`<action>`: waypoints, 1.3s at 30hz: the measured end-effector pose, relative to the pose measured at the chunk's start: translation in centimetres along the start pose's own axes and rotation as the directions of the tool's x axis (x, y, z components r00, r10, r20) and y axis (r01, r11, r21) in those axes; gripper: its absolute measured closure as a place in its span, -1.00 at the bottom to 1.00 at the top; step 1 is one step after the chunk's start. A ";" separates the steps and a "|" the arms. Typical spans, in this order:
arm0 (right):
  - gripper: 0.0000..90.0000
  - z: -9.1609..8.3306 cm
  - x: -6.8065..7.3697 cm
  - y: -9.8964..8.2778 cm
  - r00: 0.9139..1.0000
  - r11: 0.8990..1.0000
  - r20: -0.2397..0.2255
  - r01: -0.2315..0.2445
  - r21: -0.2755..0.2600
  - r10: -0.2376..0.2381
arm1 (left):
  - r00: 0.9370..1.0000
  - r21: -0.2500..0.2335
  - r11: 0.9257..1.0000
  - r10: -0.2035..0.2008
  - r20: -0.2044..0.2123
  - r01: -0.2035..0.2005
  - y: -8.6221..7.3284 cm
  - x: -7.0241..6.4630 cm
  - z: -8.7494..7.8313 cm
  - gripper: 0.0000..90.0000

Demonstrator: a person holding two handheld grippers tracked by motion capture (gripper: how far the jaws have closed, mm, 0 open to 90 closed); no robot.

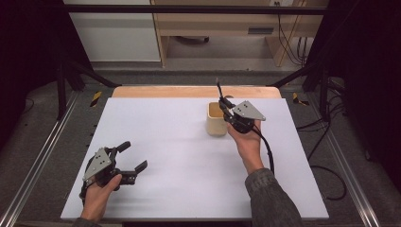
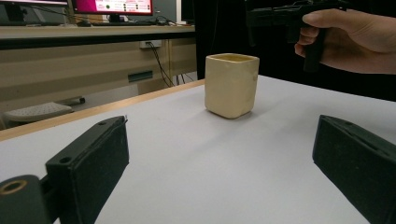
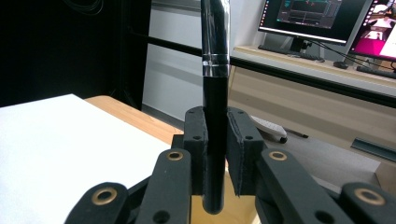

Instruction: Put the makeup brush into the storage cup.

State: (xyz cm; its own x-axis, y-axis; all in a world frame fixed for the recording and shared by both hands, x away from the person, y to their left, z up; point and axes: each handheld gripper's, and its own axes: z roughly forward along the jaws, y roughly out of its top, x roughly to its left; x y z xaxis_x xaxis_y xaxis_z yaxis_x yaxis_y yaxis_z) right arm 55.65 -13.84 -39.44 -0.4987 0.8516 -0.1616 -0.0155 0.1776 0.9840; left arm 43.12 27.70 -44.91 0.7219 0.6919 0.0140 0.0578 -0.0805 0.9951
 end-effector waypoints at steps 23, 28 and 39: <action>0.76 0.7 0.1 -1.1 1.000 0.999 -0.011 0.003 0.039 -0.003 | 1.000 0.000 1.000 0.000 0.002 0.000 0.0 0.0 0.0 -0.93; 0.76 0.9 0.2 -1.2 1.000 0.999 -0.014 0.006 0.044 -0.006 | 1.000 0.000 1.000 0.002 0.000 -0.002 0.0 0.1 0.0 -0.93; 0.76 0.8 0.1 -1.7 1.000 0.998 -0.014 0.000 0.069 0.001 | 1.000 -0.002 1.000 -0.001 0.001 0.001 0.0 0.0 0.0 -0.93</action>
State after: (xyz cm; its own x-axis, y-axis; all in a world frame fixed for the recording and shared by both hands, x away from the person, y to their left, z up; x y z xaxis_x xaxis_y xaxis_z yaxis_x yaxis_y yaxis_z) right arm 56.33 -13.63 -41.20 -0.5112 0.8445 -0.1598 0.0446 0.2118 0.9763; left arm 43.14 27.74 -44.91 0.7228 0.6909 0.0130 0.0573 -0.0787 0.9953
